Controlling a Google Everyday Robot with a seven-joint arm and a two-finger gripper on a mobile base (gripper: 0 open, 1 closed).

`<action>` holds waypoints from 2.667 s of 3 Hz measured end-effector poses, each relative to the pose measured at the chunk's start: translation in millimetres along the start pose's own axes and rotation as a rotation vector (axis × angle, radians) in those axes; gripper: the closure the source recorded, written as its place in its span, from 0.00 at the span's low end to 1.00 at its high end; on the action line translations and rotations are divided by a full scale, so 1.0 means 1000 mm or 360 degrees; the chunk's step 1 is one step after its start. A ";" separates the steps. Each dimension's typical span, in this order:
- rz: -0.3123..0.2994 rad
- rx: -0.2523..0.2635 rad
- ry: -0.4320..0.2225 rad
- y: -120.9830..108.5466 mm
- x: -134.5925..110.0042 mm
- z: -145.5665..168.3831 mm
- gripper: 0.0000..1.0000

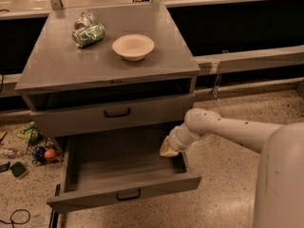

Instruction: Open middle drawer

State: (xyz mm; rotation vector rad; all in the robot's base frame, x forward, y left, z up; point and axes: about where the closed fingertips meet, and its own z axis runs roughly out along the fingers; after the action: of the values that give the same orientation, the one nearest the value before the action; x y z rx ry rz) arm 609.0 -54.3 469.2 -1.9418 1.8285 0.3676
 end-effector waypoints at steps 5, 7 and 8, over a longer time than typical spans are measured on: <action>0.0159 -0.0508 -0.0150 0.109 -0.014 0.072 1.00; 0.0095 -0.0539 -0.0143 0.119 -0.024 0.050 1.00; 0.0110 -0.0316 -0.0144 0.093 -0.018 0.022 1.00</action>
Offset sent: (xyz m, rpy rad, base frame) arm -0.0448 0.0349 -0.0726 0.0830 0.2003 -0.0079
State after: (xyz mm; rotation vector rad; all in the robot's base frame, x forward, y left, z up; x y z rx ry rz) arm 517.8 -30.1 445.8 -1.9581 1.8649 0.6714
